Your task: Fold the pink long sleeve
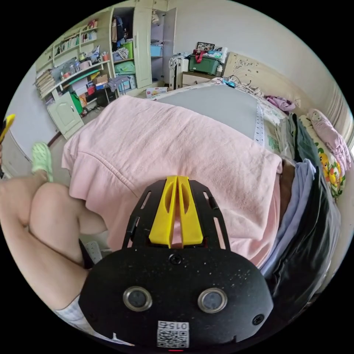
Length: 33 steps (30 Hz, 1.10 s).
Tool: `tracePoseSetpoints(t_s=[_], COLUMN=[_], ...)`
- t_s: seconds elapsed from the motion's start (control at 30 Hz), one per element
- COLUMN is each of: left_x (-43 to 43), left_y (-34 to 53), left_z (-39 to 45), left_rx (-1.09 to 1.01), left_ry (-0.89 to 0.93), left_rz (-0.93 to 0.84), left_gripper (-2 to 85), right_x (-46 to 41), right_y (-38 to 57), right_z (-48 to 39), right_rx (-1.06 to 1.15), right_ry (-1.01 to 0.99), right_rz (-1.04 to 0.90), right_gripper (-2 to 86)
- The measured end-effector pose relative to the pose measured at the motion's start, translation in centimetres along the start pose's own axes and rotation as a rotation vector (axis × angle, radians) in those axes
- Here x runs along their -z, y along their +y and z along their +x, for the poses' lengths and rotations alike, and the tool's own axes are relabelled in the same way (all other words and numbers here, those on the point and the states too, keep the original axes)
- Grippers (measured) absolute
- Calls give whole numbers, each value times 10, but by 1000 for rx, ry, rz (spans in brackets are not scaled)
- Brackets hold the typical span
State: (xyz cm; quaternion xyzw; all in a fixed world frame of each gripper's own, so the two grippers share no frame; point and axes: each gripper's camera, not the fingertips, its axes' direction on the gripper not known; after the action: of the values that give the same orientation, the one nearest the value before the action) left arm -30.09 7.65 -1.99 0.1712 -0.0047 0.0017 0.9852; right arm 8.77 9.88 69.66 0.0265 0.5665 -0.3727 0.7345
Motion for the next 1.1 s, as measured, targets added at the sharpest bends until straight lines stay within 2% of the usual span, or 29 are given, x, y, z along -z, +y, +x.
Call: tracePoseSetpoints(t_s=[0.13, 0.23, 0.3, 0.37, 0.57, 0.73, 0.83, 0.93, 1.03, 1.1], left_x=[-76, -154, -204, -266, -389, -461, -498, -522, -529, -522], left_y=[-40, -70, -86, -101, -129, -138, -145, -154, -162, -169], left_z=[-14, -34, -50, -74, -113, -136, -142, -146, -146, -146], left_rx=[19, 93, 167, 283, 391, 445, 446, 430, 388, 377], left_ry=[10, 53, 98, 171, 184, 229, 238, 233, 221, 230], left_rz=[-95, -169, -195, -226, -350, -437, -481, -523, -552, -500], left_gripper=[77, 104, 111, 107, 131, 144, 144, 121, 59, 32], right_x=[43, 72, 77, 68, 18, -27, -49, -54, -47, -37], right_y=[18, 34, 40, 39, 21, -7, -17, -23, -23, -21], right_z=[59, 131, 173, 217, 296, 331, 348, 355, 353, 355], right_rx=[-60, -240, -351, -438, -604, -669, -743, -756, -722, -717], right_ry=[-109, -183, -208, -176, -279, -287, -311, -248, -207, -213], right_rz=[152, 314, 357, 300, 177, 61, -3, -33, 21, 95], right_gripper=[51, 63, 74, 106, 138, 152, 131, 94, 62, 42])
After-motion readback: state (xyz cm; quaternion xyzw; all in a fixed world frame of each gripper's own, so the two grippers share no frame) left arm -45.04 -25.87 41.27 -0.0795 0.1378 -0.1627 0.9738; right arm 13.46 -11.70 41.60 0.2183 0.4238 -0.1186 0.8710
